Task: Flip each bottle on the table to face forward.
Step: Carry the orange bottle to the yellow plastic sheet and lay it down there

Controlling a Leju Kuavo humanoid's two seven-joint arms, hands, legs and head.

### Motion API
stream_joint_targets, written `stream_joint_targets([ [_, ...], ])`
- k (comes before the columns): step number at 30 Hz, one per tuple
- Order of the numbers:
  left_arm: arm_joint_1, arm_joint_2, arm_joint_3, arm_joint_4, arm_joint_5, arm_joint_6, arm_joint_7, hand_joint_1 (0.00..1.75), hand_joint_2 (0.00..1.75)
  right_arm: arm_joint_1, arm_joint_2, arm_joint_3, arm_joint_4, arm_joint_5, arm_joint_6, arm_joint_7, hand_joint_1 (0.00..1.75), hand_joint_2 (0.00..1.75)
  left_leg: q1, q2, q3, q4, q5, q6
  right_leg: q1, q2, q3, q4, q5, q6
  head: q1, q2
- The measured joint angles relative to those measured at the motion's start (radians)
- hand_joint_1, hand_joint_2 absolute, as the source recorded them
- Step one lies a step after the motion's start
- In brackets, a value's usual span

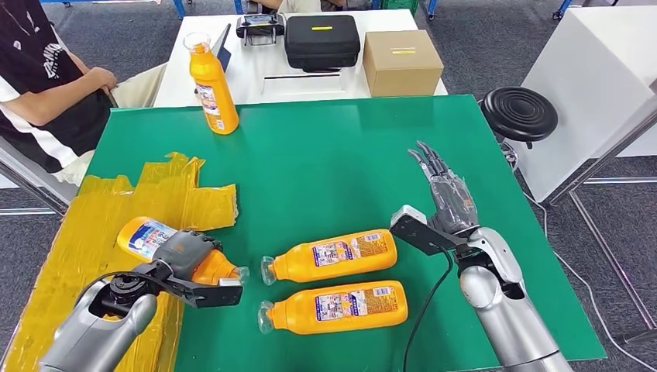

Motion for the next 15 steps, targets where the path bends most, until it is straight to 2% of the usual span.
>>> stream_joint_targets([
  [5, -0.027, -0.011, -0.003, 0.054, 0.007, 0.011, 0.007, 1.75, 1.75, -0.003, 0.014, 0.002, 0.011, -0.001, 0.008, 0.001, 0.0, 1.75, 0.0, 0.0, 0.001, 0.0, 0.0, 0.0, 0.0, 0.0, 0.002, 0.0, 0.0, 0.0, 0.0, 0.0],
  [15, -0.051, -0.043, 0.028, 0.127, 0.006, 0.022, 0.087, 1.75, 1.75, -0.011, 0.038, 0.014, 0.034, -0.001, 0.019, 0.01, 0.0, 1.75, 0.0, -0.001, 0.009, -0.001, 0.0, 0.0, 0.0, -0.001, 0.01, 0.0, 0.0, 0.0, 0.0, 0.0],
])
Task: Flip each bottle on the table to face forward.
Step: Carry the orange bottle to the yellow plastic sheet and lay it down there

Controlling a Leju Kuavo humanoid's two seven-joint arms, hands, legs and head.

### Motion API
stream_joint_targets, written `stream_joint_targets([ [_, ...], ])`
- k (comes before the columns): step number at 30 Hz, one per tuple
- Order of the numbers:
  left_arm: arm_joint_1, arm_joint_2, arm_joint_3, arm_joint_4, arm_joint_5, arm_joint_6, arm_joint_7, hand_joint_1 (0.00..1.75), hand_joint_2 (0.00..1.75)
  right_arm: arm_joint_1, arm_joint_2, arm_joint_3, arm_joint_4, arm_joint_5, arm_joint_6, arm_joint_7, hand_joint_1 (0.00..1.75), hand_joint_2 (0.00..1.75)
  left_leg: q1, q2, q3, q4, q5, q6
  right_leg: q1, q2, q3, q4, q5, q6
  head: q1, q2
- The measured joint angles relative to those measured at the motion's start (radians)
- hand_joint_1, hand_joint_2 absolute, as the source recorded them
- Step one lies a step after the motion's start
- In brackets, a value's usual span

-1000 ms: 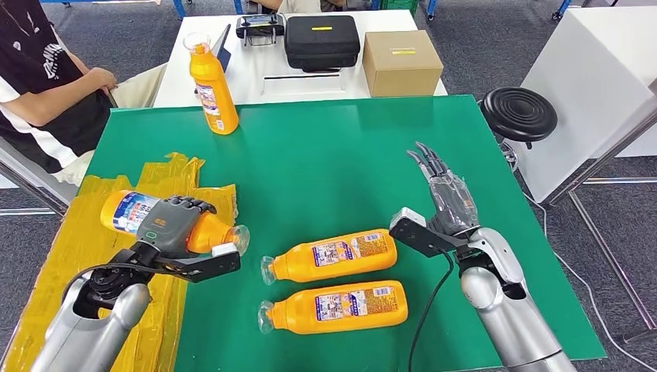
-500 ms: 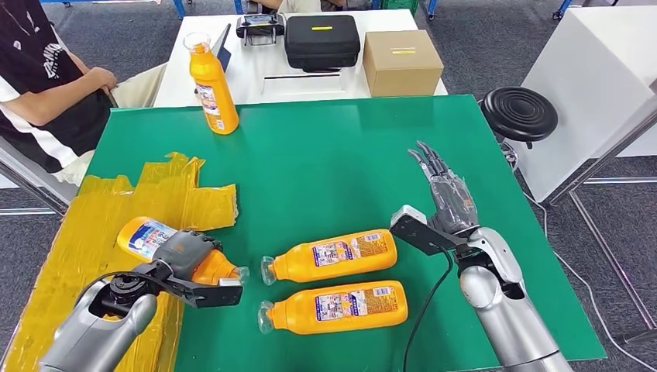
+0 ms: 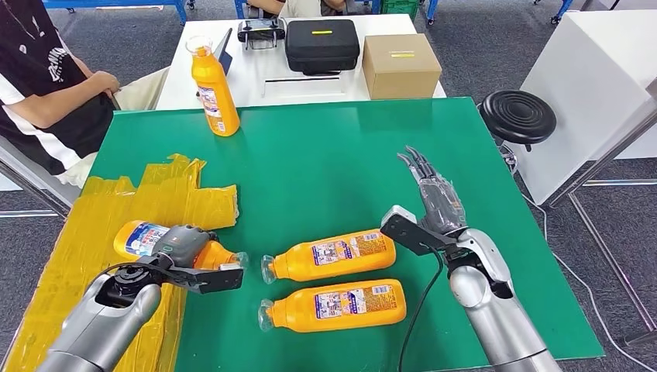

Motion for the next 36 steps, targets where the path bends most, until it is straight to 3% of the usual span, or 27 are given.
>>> stream_joint_targets([
  [7, -0.006, -0.022, 0.044, 0.039, -0.005, 0.007, 0.044, 1.75, 1.75, 0.003, 0.008, 0.011, 0.008, 0.0, 0.0, 0.01, 0.0, 1.75, 0.0, 0.0, 0.003, 0.0, 0.0, 0.0, 0.0, 0.0, 0.003, 0.0, 0.0, 0.0, 0.0, 0.0],
  [8, -0.006, -0.023, 0.049, 0.043, -0.006, 0.007, 0.045, 1.65, 1.75, 0.005, 0.008, 0.012, 0.009, 0.0, 0.0, 0.011, 0.0, 1.75, 0.0, 0.0, 0.003, 0.0, 0.0, 0.0, 0.0, 0.0, 0.003, 0.0, 0.0, 0.0, 0.0, 0.0],
  [11, -0.007, -0.026, 0.058, 0.054, -0.009, 0.007, 0.044, 0.34, 1.75, 0.01, 0.011, 0.015, 0.012, 0.0, -0.001, 0.013, 0.0, 1.75, 0.0, 0.0, 0.003, 0.0, 0.0, 0.0, 0.0, 0.0, 0.003, 0.0, 0.0, 0.0, 0.0, 0.0],
  [12, -0.008, -0.027, 0.061, 0.058, -0.012, 0.006, 0.041, 0.0, 1.75, 0.013, 0.011, 0.017, 0.012, 0.0, -0.001, 0.013, 0.0, 1.75, 0.0, 0.0, 0.004, 0.0, 0.0, 0.0, 0.0, 0.0, 0.004, 0.0, 0.0, 0.0, 0.0, 0.0],
  [36, -0.062, -0.028, 0.054, 0.11, -0.051, -0.071, -0.012, 0.0, 1.75, 0.019, 0.026, 0.028, 0.033, 0.003, 0.001, 0.031, 0.0, 1.75, 0.0, 0.0, 0.007, 0.0, 0.0, 0.0, 0.0, 0.0, 0.007, 0.0, 0.0, 0.0, 0.0, 0.0],
])
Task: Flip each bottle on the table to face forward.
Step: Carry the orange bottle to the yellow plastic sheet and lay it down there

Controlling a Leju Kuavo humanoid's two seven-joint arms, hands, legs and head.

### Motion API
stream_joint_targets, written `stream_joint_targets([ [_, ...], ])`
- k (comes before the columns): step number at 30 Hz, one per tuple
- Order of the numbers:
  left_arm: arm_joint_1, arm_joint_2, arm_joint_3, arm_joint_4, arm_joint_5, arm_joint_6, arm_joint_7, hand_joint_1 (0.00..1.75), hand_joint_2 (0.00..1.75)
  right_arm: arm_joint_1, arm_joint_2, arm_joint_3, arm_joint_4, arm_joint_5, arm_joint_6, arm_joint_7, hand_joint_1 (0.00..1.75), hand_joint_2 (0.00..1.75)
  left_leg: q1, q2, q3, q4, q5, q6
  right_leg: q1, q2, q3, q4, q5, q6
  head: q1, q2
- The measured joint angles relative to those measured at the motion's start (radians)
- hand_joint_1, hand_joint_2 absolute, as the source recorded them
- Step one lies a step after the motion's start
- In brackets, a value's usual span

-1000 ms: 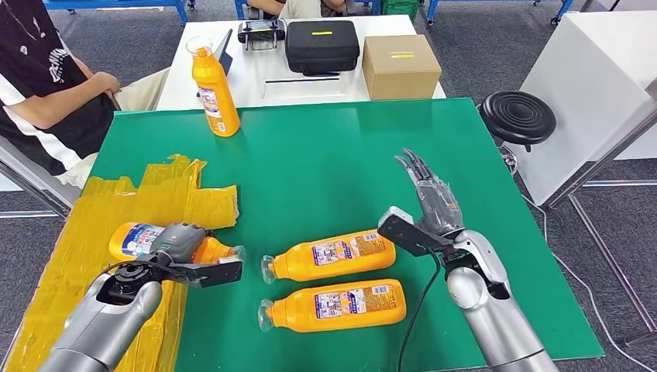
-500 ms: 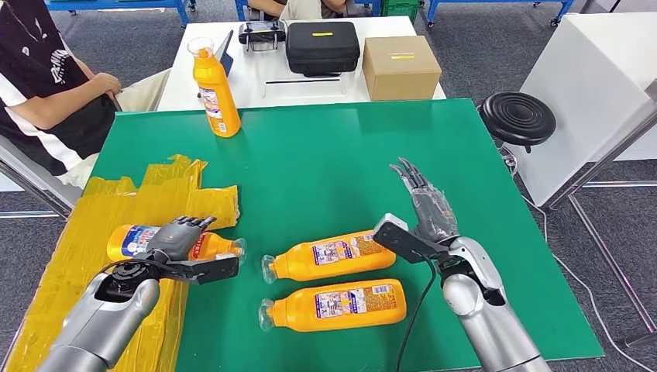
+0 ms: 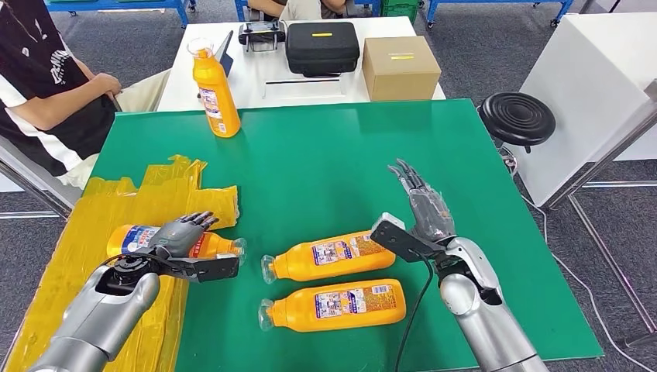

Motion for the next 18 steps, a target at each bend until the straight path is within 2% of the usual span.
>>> stream_joint_targets([
  [6, -0.043, 0.057, -0.049, -0.043, -0.008, -0.095, -0.055, 0.0, 1.75, -0.008, -0.001, 0.003, 0.023, -0.022, 0.002, -0.014, 0.0, 1.75, 0.001, 0.001, -0.003, 0.0, 0.001, -0.001, 0.001, 0.001, -0.004, 0.0, 0.0, 0.0, 0.0, 0.0],
  [13, -0.096, 0.111, -0.108, -0.09, -0.003, -0.144, -0.086, 0.0, 1.75, -0.03, -0.002, 0.007, 0.056, -0.04, 0.003, -0.022, 0.0, 1.75, 0.001, 0.0, -0.007, 0.0, 0.001, -0.001, 0.0, 0.001, -0.007, 0.001, 0.0, 0.0, 0.0, 0.0],
  [17, -0.149, 0.17, -0.168, -0.147, 0.011, -0.205, -0.115, 0.0, 1.75, -0.049, -0.003, 0.015, 0.084, -0.053, 0.003, -0.032, 0.0, 0.0, 0.001, 0.0, -0.008, 0.0, 0.002, -0.001, 0.0, 0.001, -0.008, 0.001, 0.0, 0.0, 0.0, 0.0],
  [18, -0.162, 0.187, -0.18, -0.165, 0.02, -0.217, -0.121, 0.0, 1.75, -0.054, -0.003, 0.018, 0.091, -0.055, 0.003, -0.034, 0.0, 0.0, 0.001, 0.0, -0.008, 0.0, 0.002, -0.001, 0.001, 0.001, -0.008, 0.001, 0.0, 0.0, 0.0, 0.0],
])
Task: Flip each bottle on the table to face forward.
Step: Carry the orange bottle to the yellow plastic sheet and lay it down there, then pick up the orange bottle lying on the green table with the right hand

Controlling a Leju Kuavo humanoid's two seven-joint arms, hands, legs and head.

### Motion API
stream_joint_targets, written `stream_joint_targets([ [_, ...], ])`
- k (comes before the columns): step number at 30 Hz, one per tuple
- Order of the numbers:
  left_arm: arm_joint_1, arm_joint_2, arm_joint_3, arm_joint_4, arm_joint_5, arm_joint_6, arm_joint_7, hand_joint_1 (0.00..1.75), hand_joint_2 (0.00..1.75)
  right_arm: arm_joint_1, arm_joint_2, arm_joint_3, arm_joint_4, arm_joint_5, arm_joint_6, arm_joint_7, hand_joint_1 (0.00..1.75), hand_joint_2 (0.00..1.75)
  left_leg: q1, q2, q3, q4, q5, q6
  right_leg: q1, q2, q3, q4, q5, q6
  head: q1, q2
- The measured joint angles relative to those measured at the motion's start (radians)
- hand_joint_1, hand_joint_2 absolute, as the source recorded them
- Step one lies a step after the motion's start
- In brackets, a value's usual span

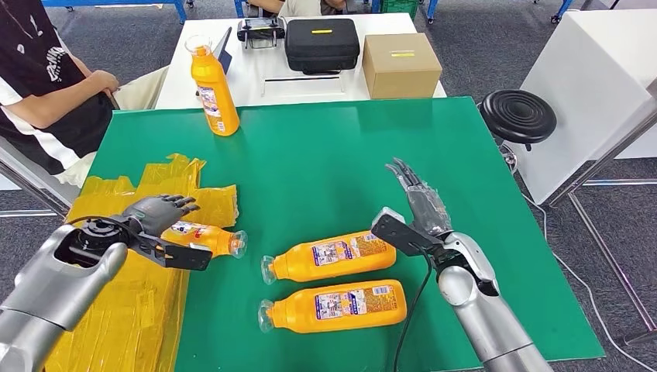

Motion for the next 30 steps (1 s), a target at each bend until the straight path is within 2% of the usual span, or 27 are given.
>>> stream_joint_targets([
  [5, -0.049, 0.074, -0.05, -0.085, 0.054, -0.037, -0.02, 0.0, 1.75, -0.019, -0.001, 0.016, 0.033, -0.002, 0.001, -0.003, 0.0, 0.0, 0.0, 0.0, 0.0, 0.0, 0.0, 0.0, 0.0, 0.0, -0.001, 0.0, 0.0, 0.0, 0.0, 0.0],
  [9, -0.077, 0.122, -0.075, -0.159, 0.213, -0.06, -0.049, 0.0, 1.75, -0.023, -0.009, 0.023, 0.043, -0.004, 0.006, -0.005, 0.0, 0.0, 0.0, 0.0, -0.002, 0.0, 0.0, 0.0, 0.0, 0.0, -0.002, 0.0, 0.0, 0.0, 0.0, 0.0],
  [13, -0.102, 0.17, -0.074, -0.251, 0.333, -0.076, -0.056, 0.0, 1.75, -0.019, -0.033, 0.029, 0.044, -0.008, 0.008, -0.006, 0.0, 0.0, 0.0, 0.0, -0.002, 0.0, 0.0, 0.0, 0.0, 0.0, -0.003, 0.0, 0.0, 0.0, 0.0, 0.0],
  [17, -0.103, 0.193, -0.05, -0.326, 0.405, -0.05, -0.059, 0.0, 1.75, -0.012, -0.054, 0.031, 0.04, -0.009, 0.017, 0.0, 0.0, 0.0, 0.0, 0.0, -0.003, 0.0, 0.0, 0.0, -0.001, 0.0, -0.003, 0.0, 0.0, 0.0, 0.0, 0.0],
  [23, -0.083, 0.184, 0.013, -0.402, 0.463, -0.006, -0.053, 0.0, 1.75, 0.002, -0.071, 0.031, 0.015, 0.008, 0.04, 0.025, 0.0, 0.0, 0.0, 0.001, -0.002, 0.0, 0.0, 0.0, -0.001, 0.0, -0.003, 0.0, 0.0, 0.0, 0.0, 0.0],
  [27, -0.025, 0.112, 0.102, -0.411, 0.578, 0.081, 0.008, 0.0, 1.75, 0.014, -0.08, 0.031, -0.025, 0.097, 0.07, 0.108, 0.0, 0.0, 0.0, 0.0, -0.002, 0.0, 0.0, 0.0, -0.001, 0.0, -0.003, 0.0, 0.0, 0.0, 0.0, 0.0],
  [30, 0.027, 0.064, 0.172, -0.412, 0.644, 0.111, 0.032, 0.0, 1.75, 0.029, -0.093, 0.032, -0.072, 0.129, 0.101, 0.145, 0.0, 0.0, 0.0, 0.002, -0.003, 0.0, 0.0, 0.0, -0.001, 0.002, -0.004, 0.0, 0.0, 0.0, 0.0, 0.0],
])
